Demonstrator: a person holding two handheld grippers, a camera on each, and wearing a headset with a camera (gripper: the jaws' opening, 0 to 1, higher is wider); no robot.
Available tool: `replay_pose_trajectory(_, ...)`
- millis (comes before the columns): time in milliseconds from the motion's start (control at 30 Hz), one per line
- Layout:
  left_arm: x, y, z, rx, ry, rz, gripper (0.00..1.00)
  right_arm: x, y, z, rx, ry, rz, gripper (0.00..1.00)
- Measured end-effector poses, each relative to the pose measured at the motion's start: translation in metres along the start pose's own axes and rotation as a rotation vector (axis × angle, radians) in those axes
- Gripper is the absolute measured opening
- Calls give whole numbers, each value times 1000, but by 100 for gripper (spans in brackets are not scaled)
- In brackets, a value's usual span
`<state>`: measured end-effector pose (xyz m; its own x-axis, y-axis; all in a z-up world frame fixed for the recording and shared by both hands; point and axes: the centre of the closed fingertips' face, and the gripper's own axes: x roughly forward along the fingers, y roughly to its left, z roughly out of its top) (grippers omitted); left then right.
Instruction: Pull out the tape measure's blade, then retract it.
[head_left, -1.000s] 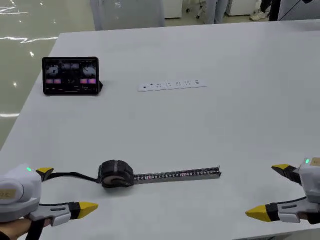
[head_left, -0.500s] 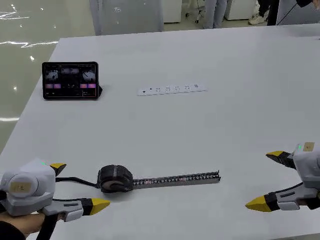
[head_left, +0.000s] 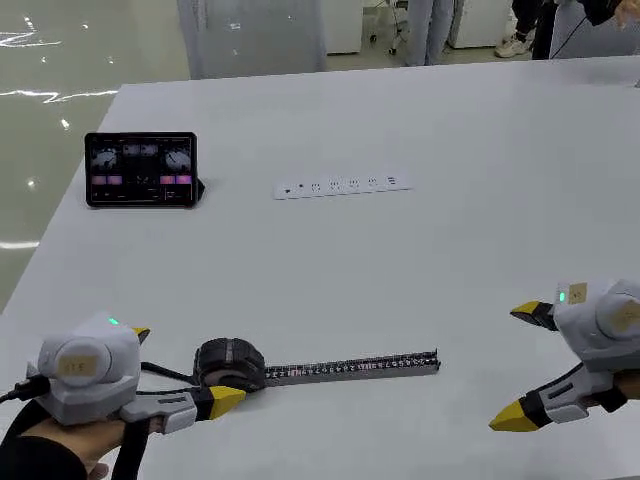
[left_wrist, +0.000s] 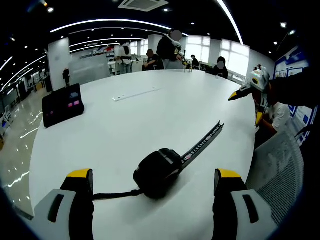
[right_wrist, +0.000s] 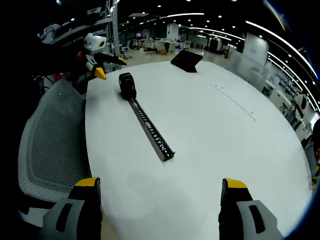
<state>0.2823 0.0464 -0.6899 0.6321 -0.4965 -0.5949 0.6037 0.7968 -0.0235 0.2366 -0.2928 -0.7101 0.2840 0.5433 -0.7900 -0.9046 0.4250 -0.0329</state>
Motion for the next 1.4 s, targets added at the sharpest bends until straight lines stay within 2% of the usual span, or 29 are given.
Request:
replay_pose_trajectory(67, 5, 1, -5, -2, 5, 7, 99, 4, -2, -2, -11, 6, 13, 99)
replay_pose_trajectory(167, 11, 1, -8, -15, 4, 56, 99, 14, -10, 1, -45, 16, 27, 99)
replay_pose_trajectory(267, 19, -4, -11, -20, 8, 70, 99, 23, -15, 6, -60, 32, 41, 99)
replay_pose_trajectory(333, 24, -5, -12, -22, 12, 82, 99, 29, -19, 11, -117, 31, 54, 99)
replay_pose_trajectory(467, 31, -6, -8, -73, -11, 100, 99, 40, -25, 17, -136, 43, 68, 99)
replay_pose_trajectory(533, 35, -3, -4, -83, -28, 128, 99, 47, -28, 20, -146, 46, 76, 99)
replay_pose_trajectory(667, 39, -1, 4, -115, -66, 165, 99, 58, -27, 18, -184, 83, 110, 99)
replay_pose_trajectory(733, 40, -1, 9, -116, -107, 186, 99, 62, -25, 19, -191, 86, 131, 96)
replay_pose_trajectory(800, 45, -4, 5, -102, -105, 197, 99, 66, -26, 16, -210, 99, 153, 92)
replay_pose_trajectory(867, 47, -6, 3, -97, -115, 218, 99, 70, -26, 17, -217, 115, 158, 93)
replay_pose_trajectory(1067, 53, -11, 1, -147, -143, 253, 99, 77, -31, 17, -232, 134, 172, 92)
replay_pose_trajectory(1100, 53, -14, 7, -187, -193, 245, 99, 78, -32, 17, -230, 133, 176, 91)
replay_pose_trajectory(1167, 52, -12, 3, -184, -189, 270, 99, 80, -33, 16, -233, 139, 179, 87)
replay_pose_trajectory(1233, 48, -3, -1, -193, -194, 341, 99, 81, -34, 16, -238, 140, 180, 84)
replay_pose_trajectory(1267, 47, 1, -7, -204, -177, 375, 99, 82, -34, 15, -240, 144, 182, 83)
replay_pose_trajectory(1400, 50, 0, -14, -233, -195, 376, 99, 84, -32, 14, -259, 159, 188, 75)
